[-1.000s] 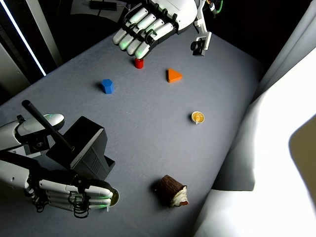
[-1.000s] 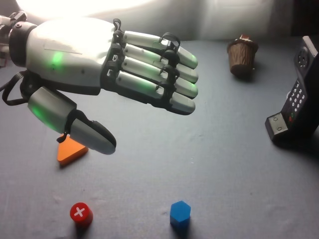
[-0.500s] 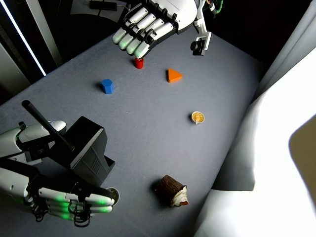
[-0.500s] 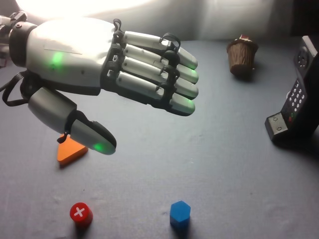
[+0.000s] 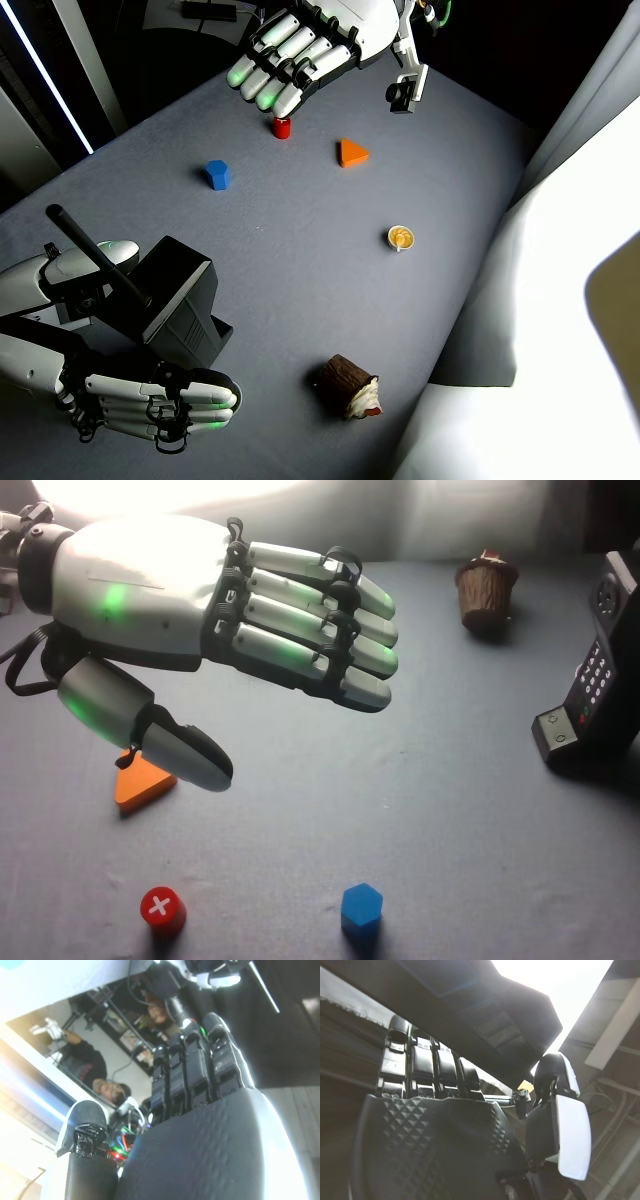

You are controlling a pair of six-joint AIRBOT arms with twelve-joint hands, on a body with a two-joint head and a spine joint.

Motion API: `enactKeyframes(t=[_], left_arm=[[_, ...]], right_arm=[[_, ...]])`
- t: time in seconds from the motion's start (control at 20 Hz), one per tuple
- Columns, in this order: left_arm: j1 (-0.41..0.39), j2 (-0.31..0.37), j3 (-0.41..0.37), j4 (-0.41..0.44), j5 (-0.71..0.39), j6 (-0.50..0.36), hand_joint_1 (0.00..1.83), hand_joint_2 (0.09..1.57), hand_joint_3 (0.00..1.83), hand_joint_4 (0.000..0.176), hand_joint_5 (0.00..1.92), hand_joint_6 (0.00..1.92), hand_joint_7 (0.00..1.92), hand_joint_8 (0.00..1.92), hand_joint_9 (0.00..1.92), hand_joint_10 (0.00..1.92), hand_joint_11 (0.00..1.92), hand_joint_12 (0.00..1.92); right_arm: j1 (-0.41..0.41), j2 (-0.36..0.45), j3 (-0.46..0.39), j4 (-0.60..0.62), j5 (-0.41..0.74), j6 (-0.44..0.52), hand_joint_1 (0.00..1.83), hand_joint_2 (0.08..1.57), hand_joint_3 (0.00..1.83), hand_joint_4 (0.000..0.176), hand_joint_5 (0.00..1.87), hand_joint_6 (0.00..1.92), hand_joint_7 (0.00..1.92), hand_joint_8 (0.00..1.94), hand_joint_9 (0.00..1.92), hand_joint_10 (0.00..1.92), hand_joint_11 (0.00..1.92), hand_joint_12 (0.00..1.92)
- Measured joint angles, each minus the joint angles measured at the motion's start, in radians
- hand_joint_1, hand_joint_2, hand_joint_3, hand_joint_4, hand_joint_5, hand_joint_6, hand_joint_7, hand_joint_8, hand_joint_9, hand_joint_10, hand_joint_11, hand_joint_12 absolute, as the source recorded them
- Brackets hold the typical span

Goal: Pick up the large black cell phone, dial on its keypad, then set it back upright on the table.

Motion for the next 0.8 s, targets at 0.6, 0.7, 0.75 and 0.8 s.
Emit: enactKeyframes(t=[0.6,0.7,0.75,0.8], left_arm=[[0.0,0.0,0.0,0.0,0.0,0.002,0.08,1.29,0.0,0.0,0.23,0.0,0.21,0.0,0.17,0.0,0.0,0.34],[0.0,0.0,0.0,0.0,0.0,0.002,0.08,1.29,0.0,0.0,0.23,0.0,0.22,0.0,0.18,0.0,0.0,0.34],[0.0,0.0,0.0,0.0,0.0,0.002,0.08,1.29,0.0,0.0,0.21,0.0,0.2,0.0,0.15,0.0,0.0,0.28],[0.0,0.0,0.0,0.0,0.0,0.002,0.07,1.29,0.0,0.0,0.21,0.0,0.2,0.0,0.15,0.0,0.0,0.25]], right_arm=[[0.0,0.0,0.0,0.0,0.0,0.0,0.17,1.11,0.0,0.007,0.1,0.0,0.16,0.0,0.14,0.0,0.0,0.41],[0.0,0.0,0.0,0.0,0.0,0.0,0.19,1.1,0.0,0.004,0.12,0.01,0.18,0.01,0.16,0.01,0.0,0.44],[0.0,0.0,0.0,0.0,0.0,0.0,0.18,1.1,0.0,0.004,0.11,0.0,0.17,0.0,0.16,0.0,0.0,0.44],[0.0,0.0,0.0,0.0,0.0,0.0,0.19,1.11,0.0,0.01,0.1,0.0,0.16,0.0,0.15,0.0,0.0,0.4]])
